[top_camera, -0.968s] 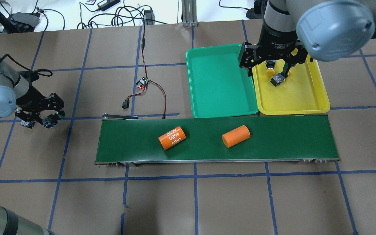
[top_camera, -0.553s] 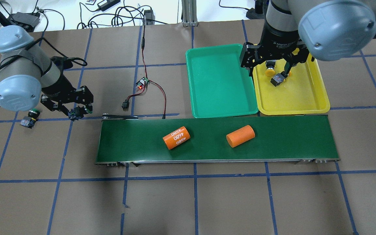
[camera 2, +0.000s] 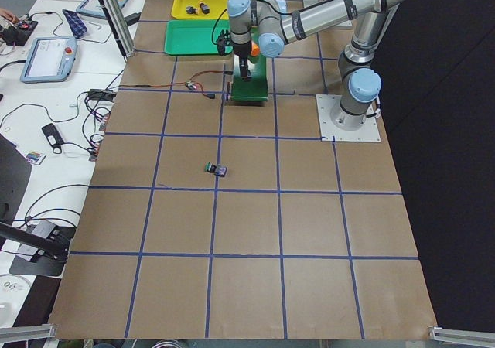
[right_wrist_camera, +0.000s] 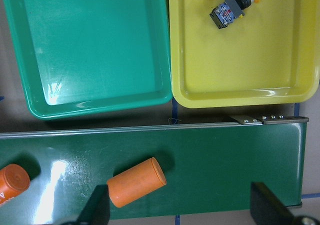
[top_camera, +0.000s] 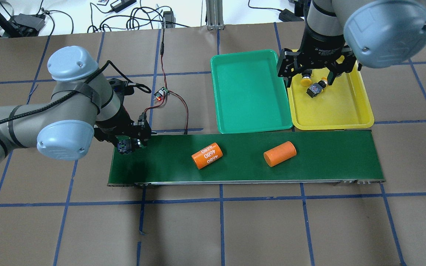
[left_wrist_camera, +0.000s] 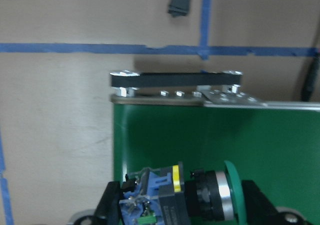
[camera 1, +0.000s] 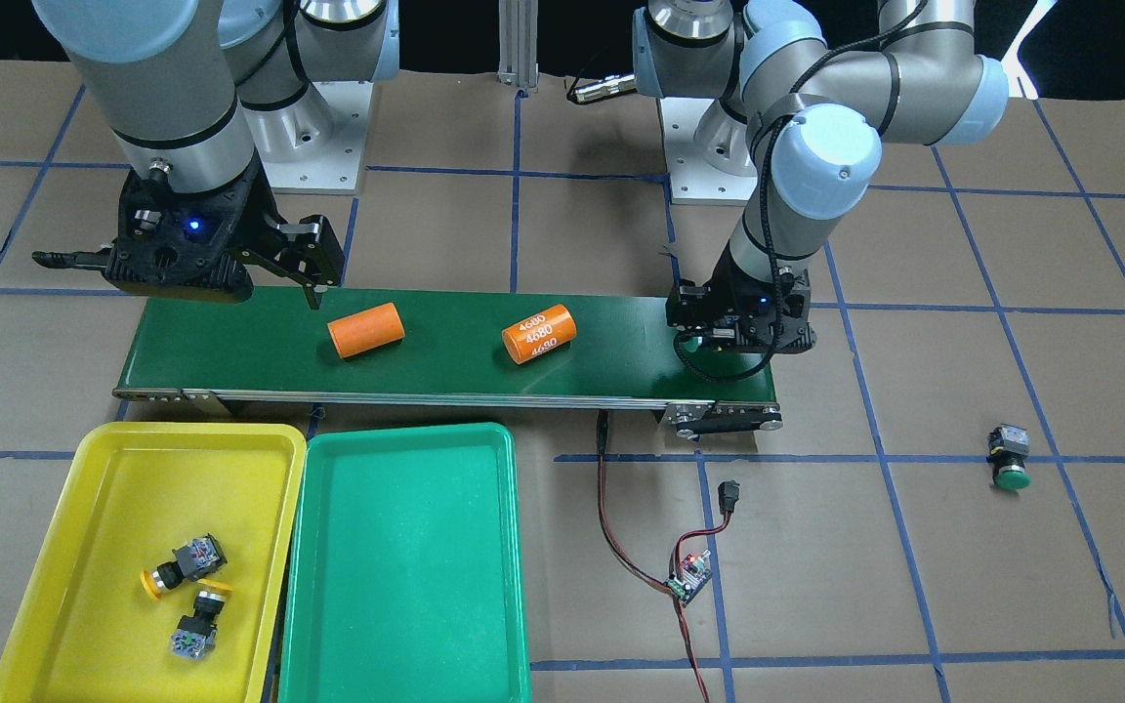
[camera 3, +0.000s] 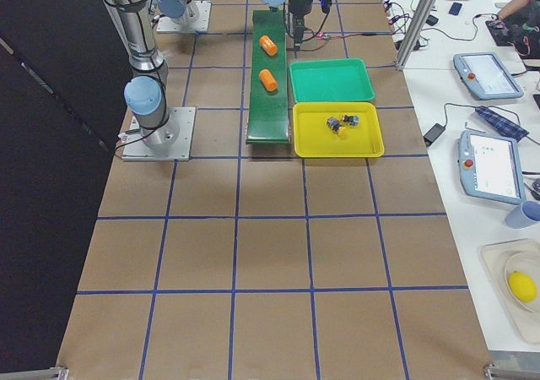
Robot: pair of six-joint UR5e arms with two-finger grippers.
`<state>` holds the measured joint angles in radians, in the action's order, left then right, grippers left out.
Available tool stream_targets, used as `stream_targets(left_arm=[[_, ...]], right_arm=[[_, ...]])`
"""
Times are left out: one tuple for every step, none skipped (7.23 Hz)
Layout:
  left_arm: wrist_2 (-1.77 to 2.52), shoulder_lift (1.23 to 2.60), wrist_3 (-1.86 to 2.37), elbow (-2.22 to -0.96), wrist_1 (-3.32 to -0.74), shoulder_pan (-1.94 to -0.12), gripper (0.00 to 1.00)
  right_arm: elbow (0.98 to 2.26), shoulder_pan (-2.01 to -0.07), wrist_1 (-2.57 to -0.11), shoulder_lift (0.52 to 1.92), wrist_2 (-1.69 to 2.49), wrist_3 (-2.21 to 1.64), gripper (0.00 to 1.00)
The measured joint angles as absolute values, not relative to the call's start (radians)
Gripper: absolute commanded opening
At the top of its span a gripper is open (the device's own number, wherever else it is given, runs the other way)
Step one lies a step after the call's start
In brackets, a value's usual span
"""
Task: Sort buttons by color to trays
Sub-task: 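Place the green-cap button on the belt and return the left gripper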
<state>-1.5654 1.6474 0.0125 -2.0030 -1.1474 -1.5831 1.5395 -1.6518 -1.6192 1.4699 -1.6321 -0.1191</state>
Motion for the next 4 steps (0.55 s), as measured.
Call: stream_targets(left_arm=[[-1.568,1.665,0.025,-2.009,-1.115,-1.602,1.00],[-1.568,1.675,0.033,-2.011,-1.081,-1.609,1.00],[-1.566,1.671,0.035,-2.006,-1.082,-1.606,1.00],[-1.567,1.658,0.029,-1.985,-1.118,-1.589,1.00]], right_arm=[[1.543,-1.652,-1.615,1.472,-1.630,-0.120,1.00],[1.550,-1.654,-1.614,1.476,-1.628,-0.121,1.00],[1.561,-1.655,-1.617,1.483,-1.627,-0.122,1.00],[1.572,-1.653,-1.628,1.490,-1.626,-0.124,1.00]])
